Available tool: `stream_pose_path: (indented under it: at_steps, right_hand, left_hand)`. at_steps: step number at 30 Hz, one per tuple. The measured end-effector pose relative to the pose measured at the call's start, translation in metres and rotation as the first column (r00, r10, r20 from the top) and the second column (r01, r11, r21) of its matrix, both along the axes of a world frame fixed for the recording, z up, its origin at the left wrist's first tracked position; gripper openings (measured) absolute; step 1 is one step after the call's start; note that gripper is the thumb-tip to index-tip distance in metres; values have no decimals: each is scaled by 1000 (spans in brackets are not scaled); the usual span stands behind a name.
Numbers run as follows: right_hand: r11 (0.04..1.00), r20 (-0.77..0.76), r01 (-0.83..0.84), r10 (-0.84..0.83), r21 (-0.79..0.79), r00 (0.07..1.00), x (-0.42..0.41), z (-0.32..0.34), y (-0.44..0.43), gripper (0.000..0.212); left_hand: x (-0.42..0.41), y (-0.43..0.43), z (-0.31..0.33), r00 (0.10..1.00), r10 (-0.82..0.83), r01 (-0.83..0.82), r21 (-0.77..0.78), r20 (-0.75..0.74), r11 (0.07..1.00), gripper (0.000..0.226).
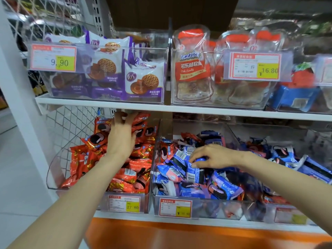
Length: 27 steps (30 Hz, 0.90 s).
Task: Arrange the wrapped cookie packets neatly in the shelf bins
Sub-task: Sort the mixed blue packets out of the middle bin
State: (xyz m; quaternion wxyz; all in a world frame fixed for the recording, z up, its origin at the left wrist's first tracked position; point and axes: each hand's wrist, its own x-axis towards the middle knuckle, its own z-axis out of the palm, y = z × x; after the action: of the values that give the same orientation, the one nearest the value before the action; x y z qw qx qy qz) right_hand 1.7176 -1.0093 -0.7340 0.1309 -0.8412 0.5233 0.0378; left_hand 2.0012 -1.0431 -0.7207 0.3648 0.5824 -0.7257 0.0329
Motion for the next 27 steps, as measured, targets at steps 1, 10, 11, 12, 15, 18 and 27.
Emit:
stream_pose_path:
  at_steps: [1, 10, 11, 12, 15, 18, 27]
  right_hand:
    - [1000, 2, -3, 3, 13, 1000, -2, 1, 1, 37]
    - [999, 106, -35, 36, -17, 994, 27, 3, -17, 51]
    - [998, 71, -56, 54, 31, 996, 30, -1, -19, 50]
    - [997, 59, -58, 55, 59, 997, 30, -3, -20, 48]
    - [996, 80, 1, -8, 86, 997, 27, 3, -18, 60]
    - [990, 138, -21, 1, 140, 990, 20, 7, -15, 66]
    - [885, 177, 371, -332, -283, 927, 0, 12, -68, 36]
  left_hand:
    - [1, -1, -1, 1000, 7, -8, 24, 15, 1000, 68]
    - [5, -8, -12, 972, -24, -48, 298, 233, 953, 62]
    - [4, -9, -12, 975, -45, -27, 313, 219, 949, 61]
    - [3, -10, -12, 977, -60, -9, 317, 207, 948, 61]
    - [1, -10, -12, 980, -90, 26, 333, 178, 943, 58]
    - [1, -10, -12, 979, -90, 25, 331, 183, 943, 59]
    - [-2, -2, -8, 981, -104, 51, 301, 163, 952, 57]
